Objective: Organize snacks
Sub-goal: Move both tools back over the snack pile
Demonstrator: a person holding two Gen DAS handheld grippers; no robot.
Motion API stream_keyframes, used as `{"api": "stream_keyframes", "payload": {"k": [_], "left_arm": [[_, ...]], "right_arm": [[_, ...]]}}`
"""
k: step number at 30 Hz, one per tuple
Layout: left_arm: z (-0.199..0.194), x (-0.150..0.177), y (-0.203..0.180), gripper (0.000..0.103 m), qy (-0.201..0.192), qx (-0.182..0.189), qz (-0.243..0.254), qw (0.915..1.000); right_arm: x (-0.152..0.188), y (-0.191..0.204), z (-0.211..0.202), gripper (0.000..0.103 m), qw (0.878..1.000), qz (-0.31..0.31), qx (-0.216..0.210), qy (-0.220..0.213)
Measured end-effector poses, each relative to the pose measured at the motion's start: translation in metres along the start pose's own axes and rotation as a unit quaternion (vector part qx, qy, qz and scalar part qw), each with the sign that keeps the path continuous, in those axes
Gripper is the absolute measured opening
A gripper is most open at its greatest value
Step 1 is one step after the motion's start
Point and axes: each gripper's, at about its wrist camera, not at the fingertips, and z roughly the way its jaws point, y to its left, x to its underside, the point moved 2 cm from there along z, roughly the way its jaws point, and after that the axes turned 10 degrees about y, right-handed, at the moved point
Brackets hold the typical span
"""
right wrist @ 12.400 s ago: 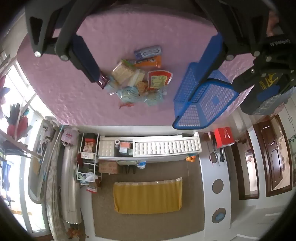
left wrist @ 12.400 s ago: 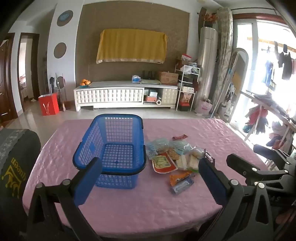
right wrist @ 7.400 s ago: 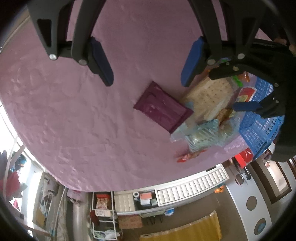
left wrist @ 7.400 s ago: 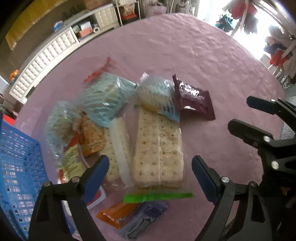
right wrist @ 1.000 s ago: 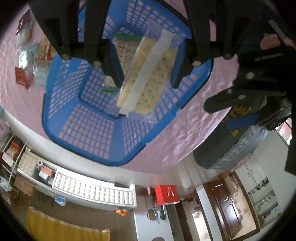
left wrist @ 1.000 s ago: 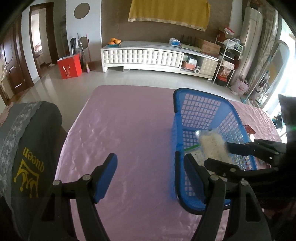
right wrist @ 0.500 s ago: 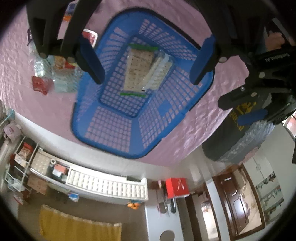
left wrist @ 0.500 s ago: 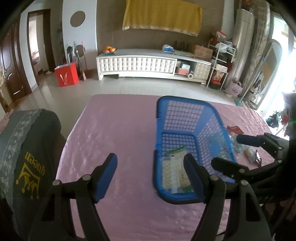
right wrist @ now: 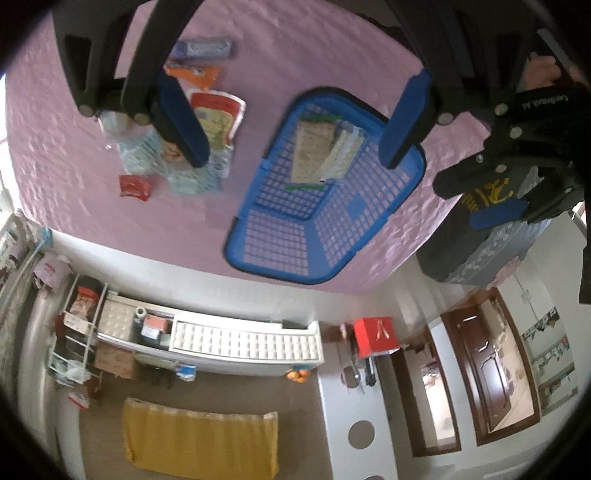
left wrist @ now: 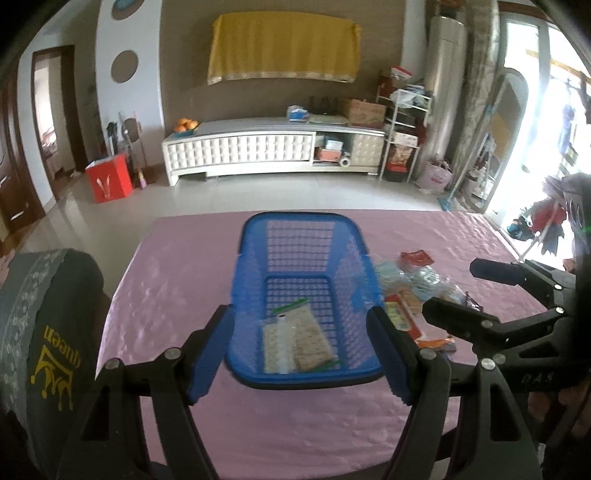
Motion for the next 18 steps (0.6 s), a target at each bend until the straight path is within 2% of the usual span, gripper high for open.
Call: {"api": "stream_keyframes", "payload": {"k": [9,18], "left_arm": [[0.003,-0.007,-0.060,0.072,-0.002,0.017,0.038,0.9991],[0.031,-0.010,-0.113,0.072,0.023,0.026,0.067,0.9972]], "right_arm": [[0.025,-0.052,-0.031,0.095,0.999,0.038,0.018,-0.021],[0.047,-0.103,-0.038,0.095,0.997,0.070,0.034,-0.025]]}}
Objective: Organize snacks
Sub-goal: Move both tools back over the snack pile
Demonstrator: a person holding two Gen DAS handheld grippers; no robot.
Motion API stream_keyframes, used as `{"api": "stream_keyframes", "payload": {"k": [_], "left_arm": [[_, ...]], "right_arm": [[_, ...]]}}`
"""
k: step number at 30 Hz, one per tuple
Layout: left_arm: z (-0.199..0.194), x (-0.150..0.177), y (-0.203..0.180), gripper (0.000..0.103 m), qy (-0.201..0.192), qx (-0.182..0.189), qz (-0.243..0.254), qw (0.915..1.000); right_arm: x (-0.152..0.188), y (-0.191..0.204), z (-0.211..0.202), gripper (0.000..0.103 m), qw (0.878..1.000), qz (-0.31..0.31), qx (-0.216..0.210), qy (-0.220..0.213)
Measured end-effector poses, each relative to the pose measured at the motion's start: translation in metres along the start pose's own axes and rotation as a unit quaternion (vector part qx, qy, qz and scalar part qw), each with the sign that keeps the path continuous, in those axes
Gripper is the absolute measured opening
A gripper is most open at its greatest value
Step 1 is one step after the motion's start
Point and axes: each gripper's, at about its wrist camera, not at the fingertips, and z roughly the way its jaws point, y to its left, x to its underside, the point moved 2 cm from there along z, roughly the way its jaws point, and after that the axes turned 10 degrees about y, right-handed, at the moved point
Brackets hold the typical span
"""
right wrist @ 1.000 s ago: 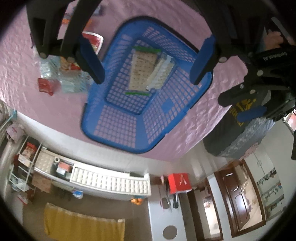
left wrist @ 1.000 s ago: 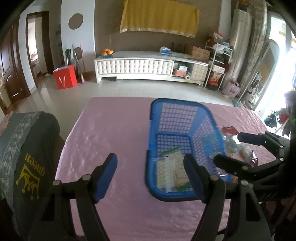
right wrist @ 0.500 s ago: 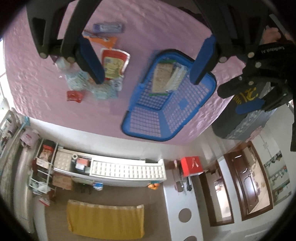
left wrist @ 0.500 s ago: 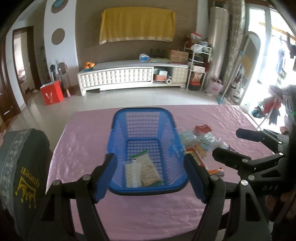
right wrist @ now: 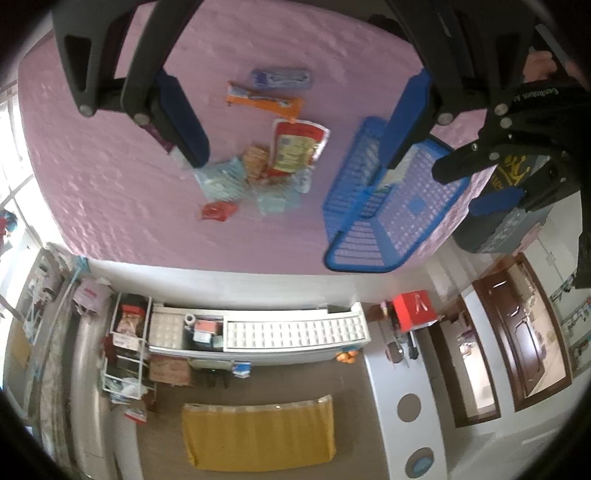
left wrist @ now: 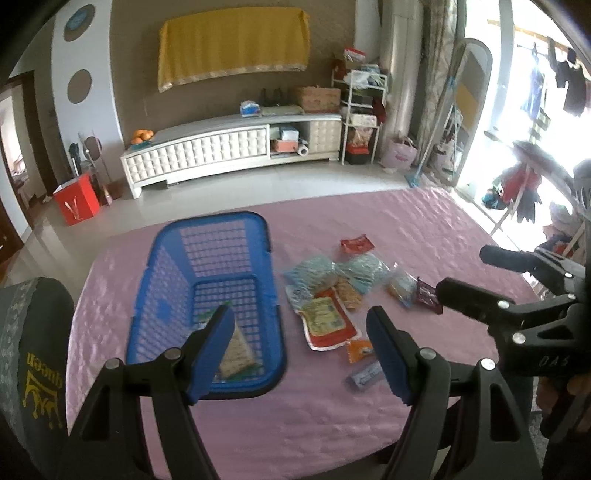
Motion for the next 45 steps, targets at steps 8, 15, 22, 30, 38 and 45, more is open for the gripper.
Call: {"api": "stream_keyframes", "payload": {"k": [8,15,22,30,38,45], "left_arm": [[0.039,0.002,-0.028,0.072,0.040,0.004,0.010,0.9991],[0.080,0.009,-0.038,0.072,0.080,0.010,0.004,0.9967],[0.119,0.008,-0.049,0.072,0.116,0.032,-0.011,0.9926],[0.169,-0.002,-0.063,0.072,0.157,0.023,-0.004,0.9874],[0.218,-0.011,-0.051,0.072,0.196,0.006,-0.014,0.9805],[0.247,-0.015,-0.035,0.072,0.218,-0.003,-0.027,0.9755]], "right_arm": [[0.015,-0.035,0.020,0.095,1.000,0.012,0.004,0.027],[0.032,-0.068,0.050,0.095,0.997,0.023,-0.001,0.068],[0.034,-0.091,0.067,0.095,0.996,0.022,0.000,0.087],[0.034,-0.114,0.092,0.095,0.993,0.026,0.017,0.110],[0.027,-0.122,0.125,0.095,0.991,0.026,0.016,0.129],[0.022,-0.120,0.150,0.095,0.989,0.016,0.025,0.145]]}}
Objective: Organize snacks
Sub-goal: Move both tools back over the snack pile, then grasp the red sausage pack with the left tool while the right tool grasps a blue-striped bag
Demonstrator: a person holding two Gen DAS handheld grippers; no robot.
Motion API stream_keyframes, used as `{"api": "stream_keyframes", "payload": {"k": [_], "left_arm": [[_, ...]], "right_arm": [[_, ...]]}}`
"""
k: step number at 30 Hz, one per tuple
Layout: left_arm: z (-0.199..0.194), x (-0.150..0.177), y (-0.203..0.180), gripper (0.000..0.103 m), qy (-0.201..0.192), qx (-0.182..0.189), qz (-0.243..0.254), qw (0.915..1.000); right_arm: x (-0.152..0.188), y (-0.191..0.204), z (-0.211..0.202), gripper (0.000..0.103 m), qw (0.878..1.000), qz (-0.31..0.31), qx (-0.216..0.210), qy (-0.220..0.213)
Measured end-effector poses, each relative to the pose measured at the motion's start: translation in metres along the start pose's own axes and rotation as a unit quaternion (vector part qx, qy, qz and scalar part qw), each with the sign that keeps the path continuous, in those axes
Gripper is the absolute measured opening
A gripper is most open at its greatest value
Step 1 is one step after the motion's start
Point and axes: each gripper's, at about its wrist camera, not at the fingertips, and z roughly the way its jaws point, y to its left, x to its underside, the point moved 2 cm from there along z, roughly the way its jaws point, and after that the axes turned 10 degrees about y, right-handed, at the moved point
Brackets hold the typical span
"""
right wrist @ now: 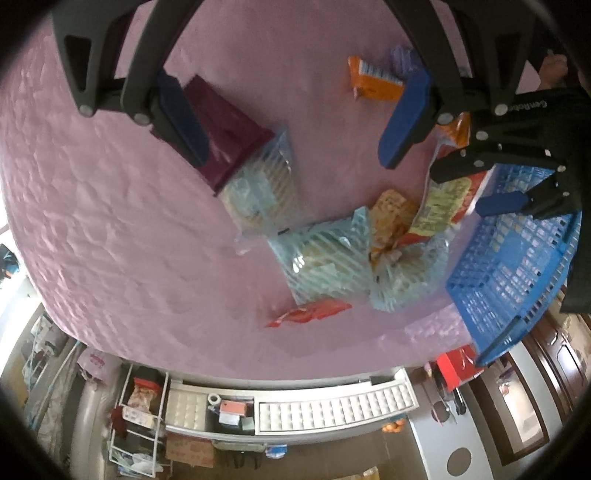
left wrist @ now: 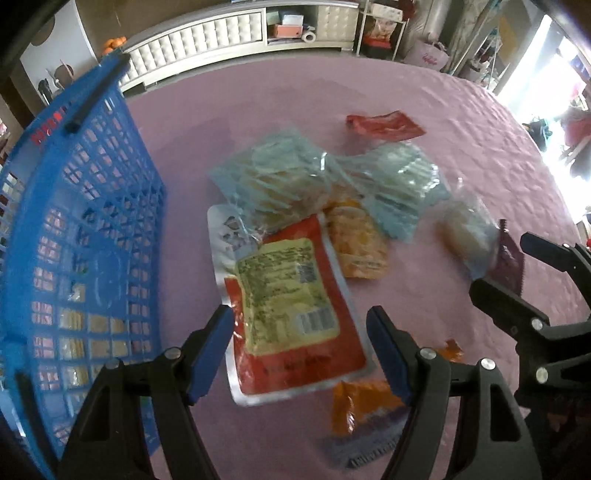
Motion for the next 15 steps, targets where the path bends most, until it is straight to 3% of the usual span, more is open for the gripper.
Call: {"api": "stream_keyframes", "payload": {"k": [13,15], "left_arm": [[0.028,-0.011,0.010,0.074,0.011,-0.011,-0.006,0.9999],[0.025,-0.008,0.011,0.064,0.006,-0.013,-0.007,0.9999]], "right_arm": [[-0.004,0.004,0.010,0.095,1.000,0.000,-0.005,0.011],[-0.003,0.004,0.009,0.095,1.000,0.005,-0.005,0.012]]}}
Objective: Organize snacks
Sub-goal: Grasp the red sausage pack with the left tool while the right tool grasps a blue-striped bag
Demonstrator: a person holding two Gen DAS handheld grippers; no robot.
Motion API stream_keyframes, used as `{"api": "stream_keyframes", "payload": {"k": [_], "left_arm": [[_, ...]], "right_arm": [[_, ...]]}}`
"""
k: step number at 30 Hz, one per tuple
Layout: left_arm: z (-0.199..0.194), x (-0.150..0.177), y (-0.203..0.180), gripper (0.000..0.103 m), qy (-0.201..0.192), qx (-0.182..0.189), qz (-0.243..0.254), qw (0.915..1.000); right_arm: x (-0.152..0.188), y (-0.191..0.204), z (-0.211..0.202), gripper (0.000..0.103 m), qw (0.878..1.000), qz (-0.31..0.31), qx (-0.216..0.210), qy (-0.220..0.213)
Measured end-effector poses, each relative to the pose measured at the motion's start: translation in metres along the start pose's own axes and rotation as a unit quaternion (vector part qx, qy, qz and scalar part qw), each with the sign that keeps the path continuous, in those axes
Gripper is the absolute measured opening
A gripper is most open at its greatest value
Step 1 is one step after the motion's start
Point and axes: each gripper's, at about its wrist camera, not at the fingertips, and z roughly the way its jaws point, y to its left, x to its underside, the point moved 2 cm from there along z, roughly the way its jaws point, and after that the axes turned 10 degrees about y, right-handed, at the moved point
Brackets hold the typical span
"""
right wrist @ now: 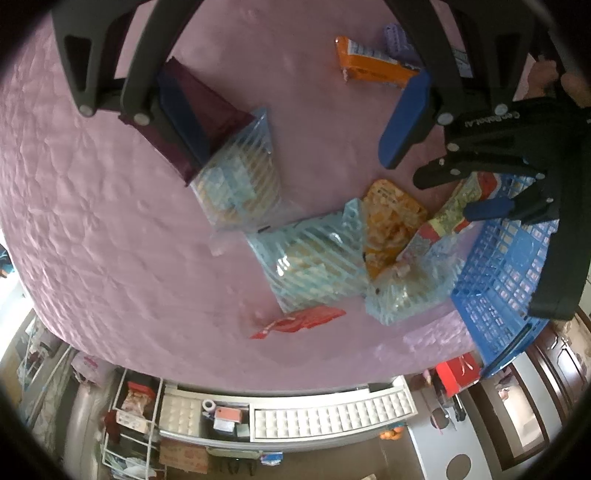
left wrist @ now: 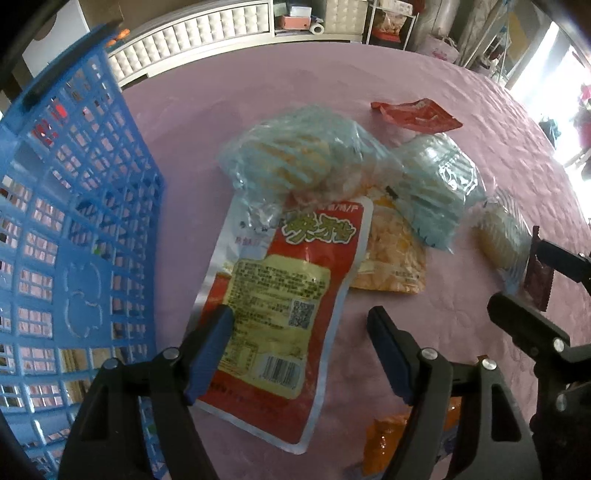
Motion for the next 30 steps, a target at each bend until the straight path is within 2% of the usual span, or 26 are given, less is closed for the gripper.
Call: {"api": "stream_keyframes", "payload": {"k": [1,2,4,5,6,7,9,13,15,19,30], "left_arm": [[-0.004,0.004,0.004,0.059,-0.002,-0.005,-0.002,1.0000],[-0.005,0.006,0.005,0.050,-0.002,-0.010,-0.001,0.9999],[-0.010,0.010,0.007,0.043,-0.004,0.000,-0.002,1.0000],[-0.013,0.013,0.007,0.035,-0.006,0.006,-0.002,1.0000],[-0.016,0.016,0.004,0.019,-0.007,0.014,-0.001,0.9999],[-0.019,0.019,0.006,0.018,-0.009,0.022,-0.001,0.9997],[-0.025,0.023,0.004,0.006,-0.023,0.032,0.002,0.9992],[-0.030,0.027,0.004,0.005,-0.029,0.041,0.000,0.9988],[-0.034,0.025,0.003,0.004,-0.037,0.055,-0.004,0.9978],[-0.043,0.016,-0.004,0.003,-0.053,0.059,-0.004,0.9969],[-0.046,0.006,-0.005,0.003,-0.061,0.076,-0.010,0.9951]], "right_arm": [[0.001,0.000,-0.001,0.095,1.000,0.002,0.000,0.000],[0.001,-0.001,-0.002,0.095,1.000,0.003,0.001,-0.001],[0.002,-0.002,-0.003,0.095,1.000,0.006,0.000,-0.001],[0.001,-0.002,-0.004,0.095,1.000,0.008,0.000,-0.001],[0.001,-0.002,-0.004,0.095,1.000,0.009,0.000,-0.001],[0.001,-0.002,-0.005,0.095,1.000,0.009,0.001,-0.002],[0.000,-0.001,-0.007,0.095,1.000,0.008,0.001,-0.004],[-0.004,0.004,-0.012,0.095,1.000,0.002,-0.002,-0.008],[-0.006,0.004,-0.014,0.095,1.000,0.000,-0.001,-0.012],[-0.013,0.005,-0.016,0.095,1.000,-0.008,-0.009,-0.016],[-0.051,0.013,0.008,0.095,0.999,-0.040,-0.027,-0.012]]}}
